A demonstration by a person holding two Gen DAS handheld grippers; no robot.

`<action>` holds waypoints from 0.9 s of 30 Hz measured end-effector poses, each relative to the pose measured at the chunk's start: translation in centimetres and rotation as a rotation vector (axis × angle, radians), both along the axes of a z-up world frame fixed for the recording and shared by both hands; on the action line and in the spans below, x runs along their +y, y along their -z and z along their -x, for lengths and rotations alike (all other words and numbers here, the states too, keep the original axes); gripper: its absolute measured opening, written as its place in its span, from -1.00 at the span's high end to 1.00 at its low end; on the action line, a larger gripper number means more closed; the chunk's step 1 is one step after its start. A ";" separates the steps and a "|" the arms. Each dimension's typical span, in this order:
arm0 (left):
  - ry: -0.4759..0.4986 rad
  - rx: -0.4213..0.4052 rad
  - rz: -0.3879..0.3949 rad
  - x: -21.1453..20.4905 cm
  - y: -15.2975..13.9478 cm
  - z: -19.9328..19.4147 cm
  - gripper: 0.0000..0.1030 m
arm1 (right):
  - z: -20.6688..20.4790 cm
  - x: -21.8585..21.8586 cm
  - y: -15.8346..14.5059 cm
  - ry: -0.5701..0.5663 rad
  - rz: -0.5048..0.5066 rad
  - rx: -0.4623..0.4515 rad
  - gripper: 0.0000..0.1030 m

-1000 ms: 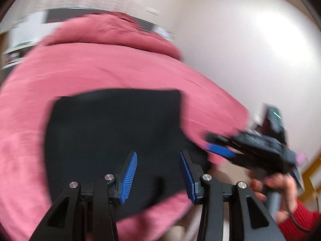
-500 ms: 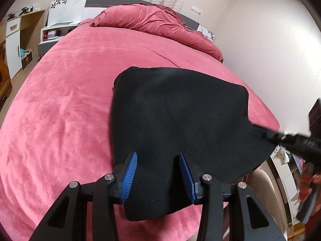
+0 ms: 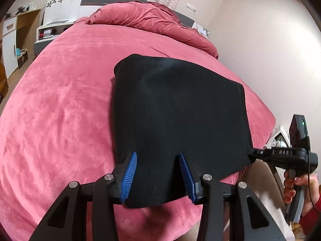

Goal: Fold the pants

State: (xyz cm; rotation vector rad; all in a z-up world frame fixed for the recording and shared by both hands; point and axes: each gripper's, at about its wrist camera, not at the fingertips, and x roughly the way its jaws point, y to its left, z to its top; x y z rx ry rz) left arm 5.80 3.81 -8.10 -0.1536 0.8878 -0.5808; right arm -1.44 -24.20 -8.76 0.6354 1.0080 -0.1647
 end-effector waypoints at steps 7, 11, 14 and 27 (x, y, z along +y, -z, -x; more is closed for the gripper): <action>0.000 -0.058 0.048 0.5 -4.4 -2.1 0.13 | -0.5 0.5 -6.5 0.001 0.125 -0.201 0.53; 0.013 -0.082 0.021 -1.9 -6.1 -5.2 0.13 | -4.6 1.8 -8.6 -0.099 0.171 -0.247 0.49; 0.038 -0.073 -0.010 -4.7 -6.2 -7.8 0.13 | -8.3 3.4 -8.7 -0.185 0.222 -0.267 0.49; 0.051 0.025 -0.137 -9.1 -0.9 -15.4 0.17 | -15.0 1.0 -1.2 -0.157 0.388 -0.128 0.93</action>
